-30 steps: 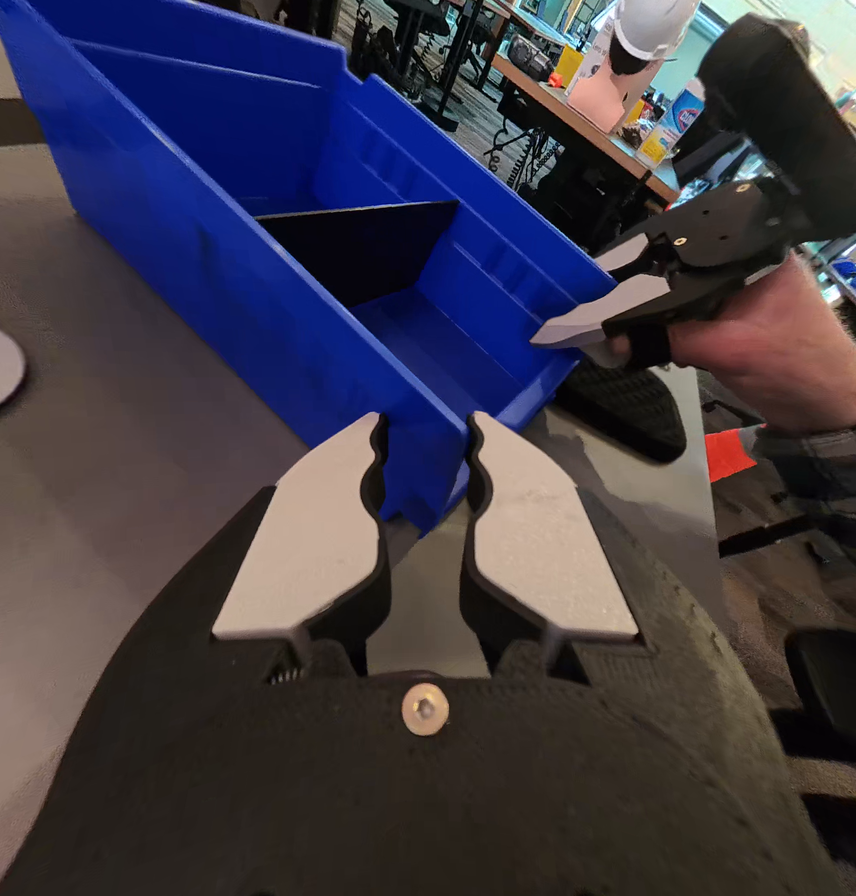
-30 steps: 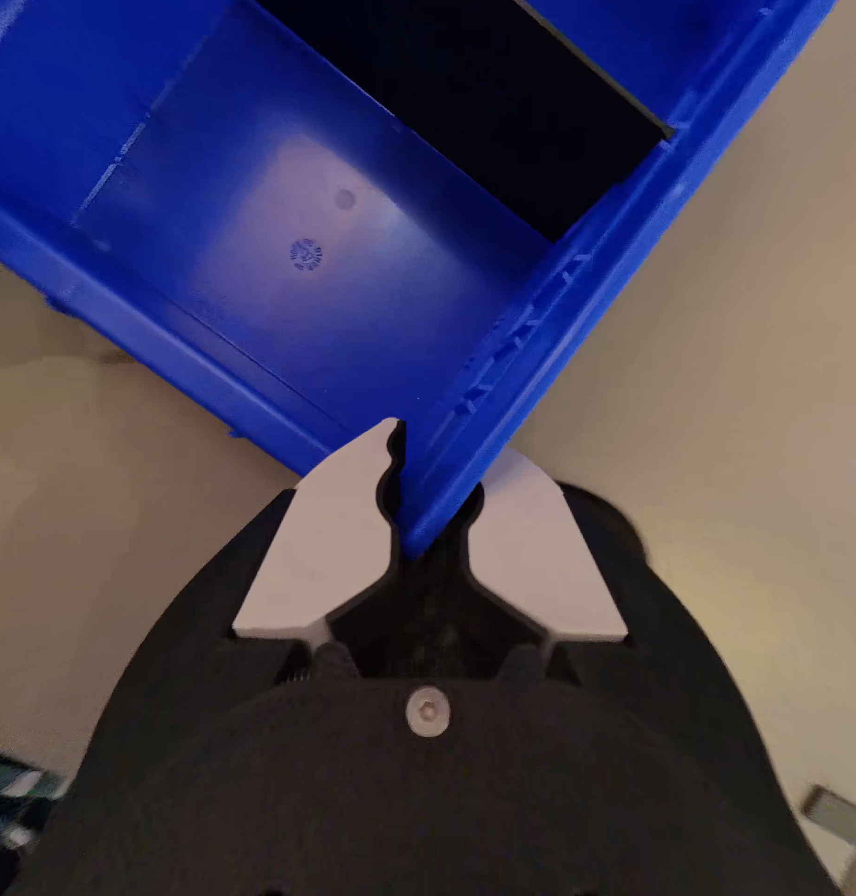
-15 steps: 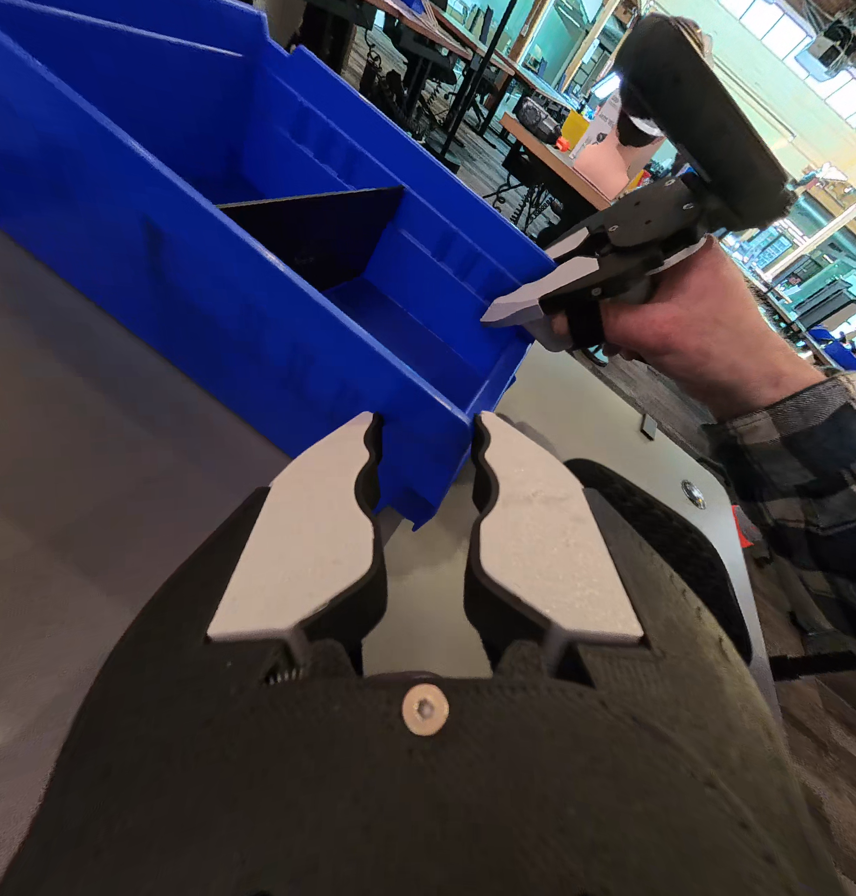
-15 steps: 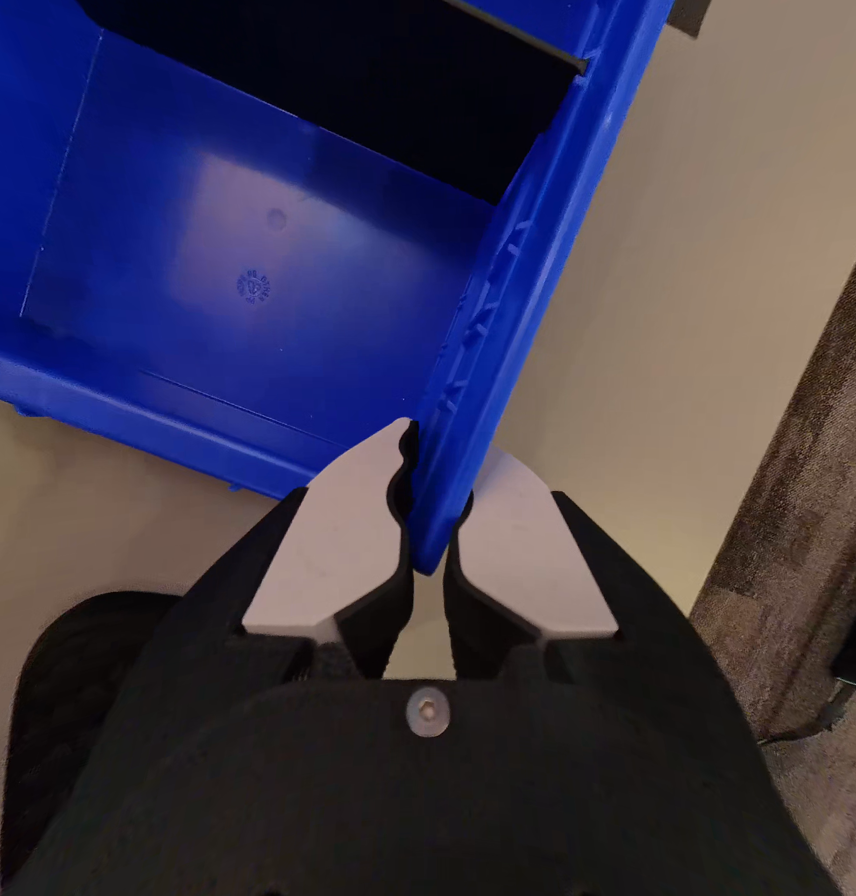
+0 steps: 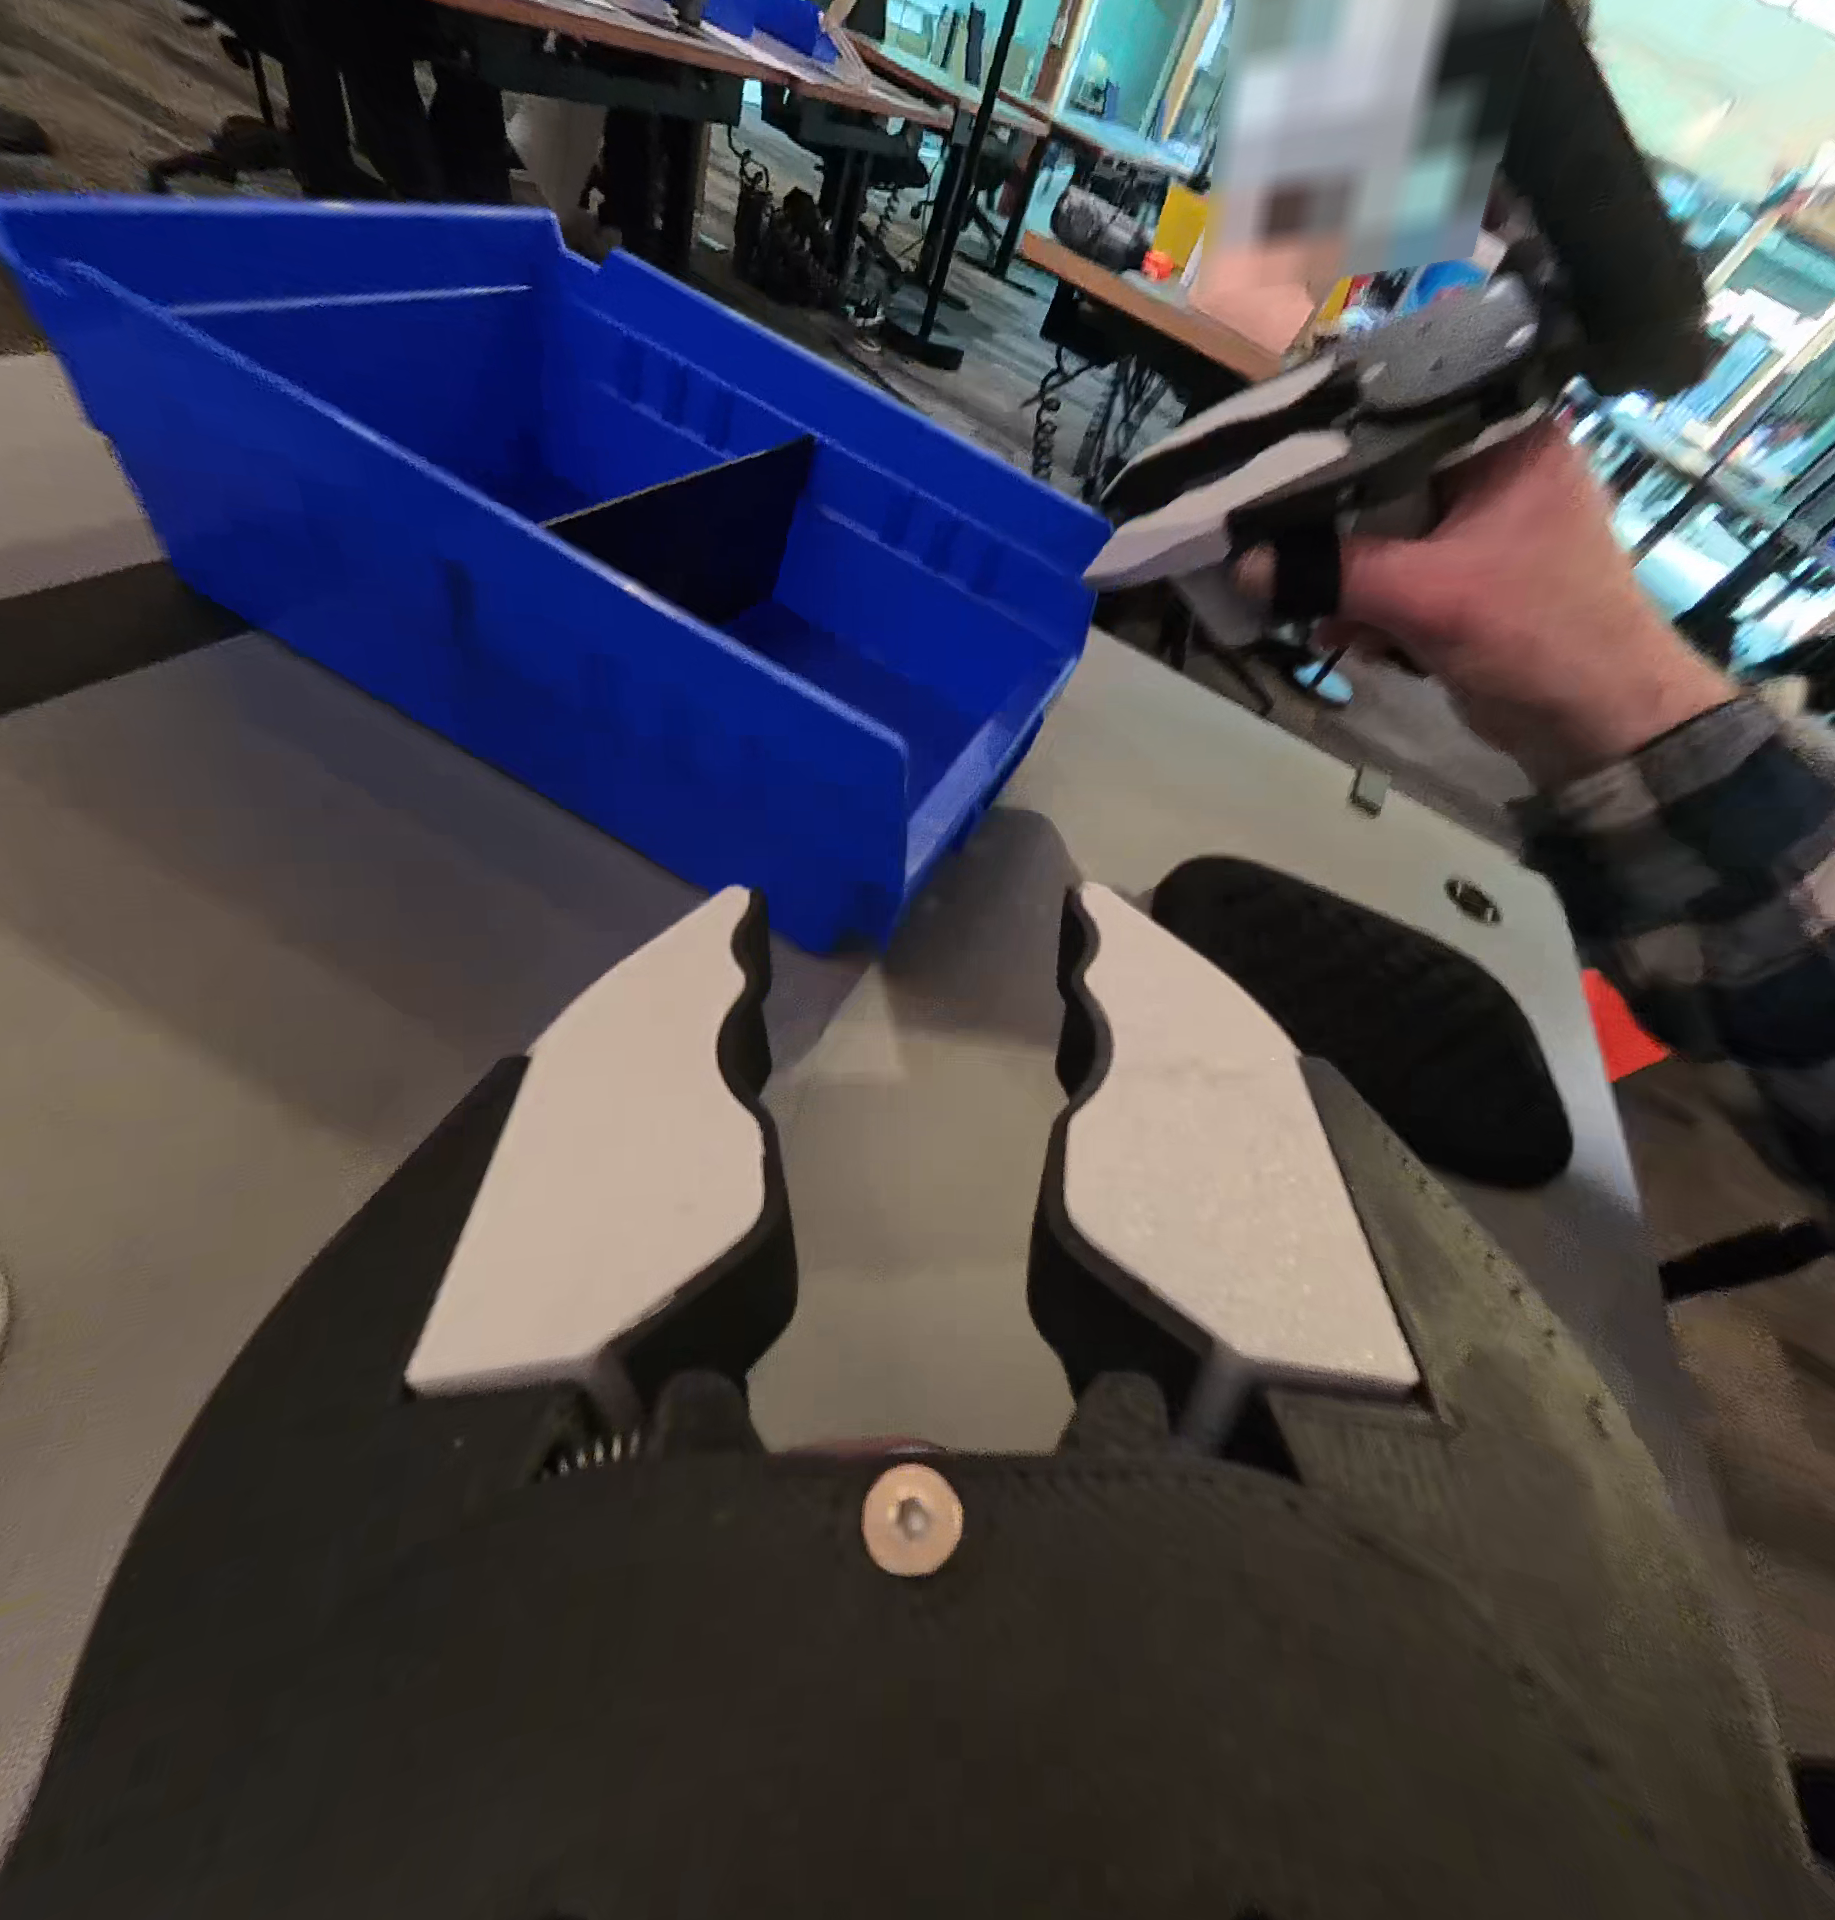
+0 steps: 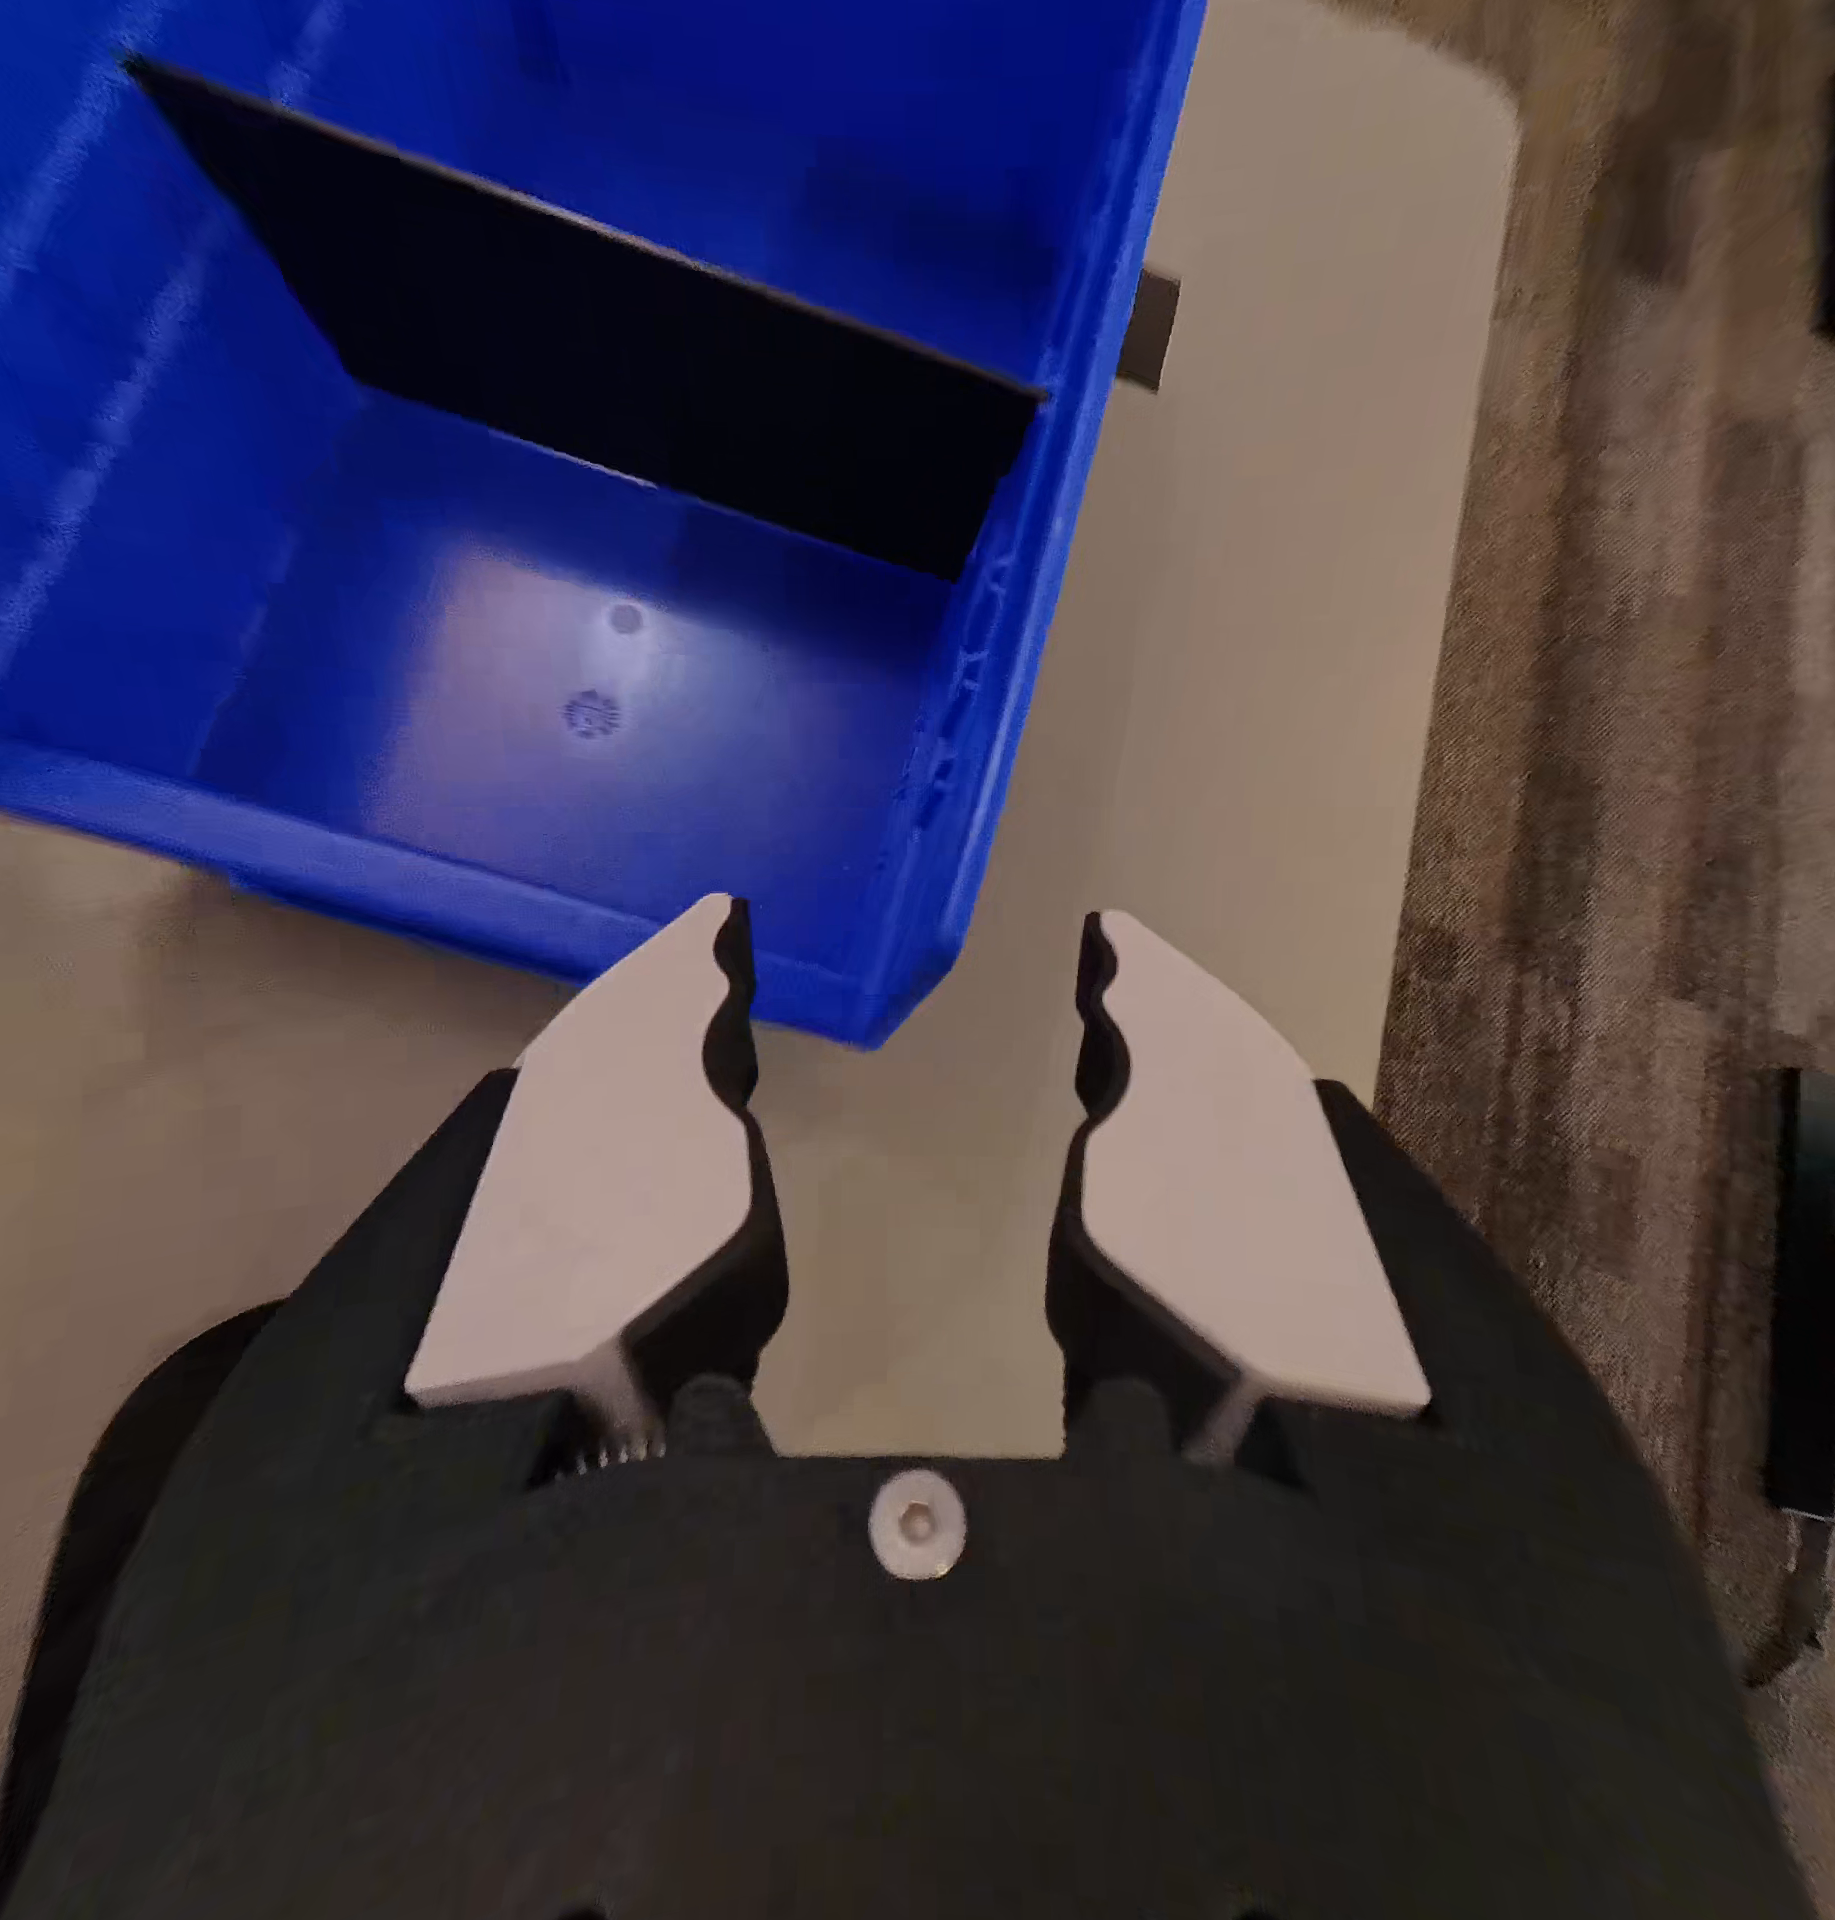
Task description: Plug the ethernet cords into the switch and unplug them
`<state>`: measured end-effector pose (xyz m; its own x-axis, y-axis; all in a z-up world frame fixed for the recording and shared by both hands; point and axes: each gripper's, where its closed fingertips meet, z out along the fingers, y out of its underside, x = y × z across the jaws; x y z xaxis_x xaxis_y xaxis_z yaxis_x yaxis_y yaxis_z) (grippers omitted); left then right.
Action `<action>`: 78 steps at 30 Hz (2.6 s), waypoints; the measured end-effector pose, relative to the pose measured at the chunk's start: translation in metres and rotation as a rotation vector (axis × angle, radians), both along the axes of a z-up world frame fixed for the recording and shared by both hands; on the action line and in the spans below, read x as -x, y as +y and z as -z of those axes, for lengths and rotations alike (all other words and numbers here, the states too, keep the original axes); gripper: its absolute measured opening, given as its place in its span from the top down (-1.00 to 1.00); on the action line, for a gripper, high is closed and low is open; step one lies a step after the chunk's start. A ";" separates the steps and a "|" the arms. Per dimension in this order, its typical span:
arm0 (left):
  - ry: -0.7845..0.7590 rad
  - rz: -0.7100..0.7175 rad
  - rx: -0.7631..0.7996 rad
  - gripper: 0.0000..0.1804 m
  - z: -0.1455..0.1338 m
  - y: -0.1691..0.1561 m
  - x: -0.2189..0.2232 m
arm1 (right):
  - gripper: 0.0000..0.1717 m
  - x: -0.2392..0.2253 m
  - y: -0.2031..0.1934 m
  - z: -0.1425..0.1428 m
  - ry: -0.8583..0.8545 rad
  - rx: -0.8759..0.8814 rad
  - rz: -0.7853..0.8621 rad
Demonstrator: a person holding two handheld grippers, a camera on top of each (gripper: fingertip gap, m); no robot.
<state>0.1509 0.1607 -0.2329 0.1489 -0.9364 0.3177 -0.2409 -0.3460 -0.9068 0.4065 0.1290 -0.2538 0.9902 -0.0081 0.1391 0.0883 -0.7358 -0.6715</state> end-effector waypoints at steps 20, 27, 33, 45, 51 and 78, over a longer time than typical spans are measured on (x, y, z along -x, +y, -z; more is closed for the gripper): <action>0.377 -0.445 -0.722 0.60 -0.055 0.080 0.379 | 0.47 0.376 0.013 0.048 0.252 -0.081 -0.747; 0.630 -0.333 -0.946 0.62 -0.074 0.184 0.442 | 0.43 0.407 0.031 0.067 0.289 -0.101 -0.806; 1.023 -0.045 -1.143 0.53 -0.033 0.277 0.455 | 0.49 0.409 0.027 0.065 0.272 -0.131 -0.849; 1.284 0.471 -1.020 0.43 0.041 0.350 0.464 | 0.58 0.411 0.020 0.070 0.277 -0.080 -0.909; 1.348 0.676 -0.975 0.28 0.066 0.356 0.468 | 0.59 0.413 0.018 0.067 0.292 -0.091 -0.925; 1.429 0.619 -0.894 0.31 0.064 0.380 0.479 | 0.61 0.416 0.014 0.067 0.284 -0.090 -0.961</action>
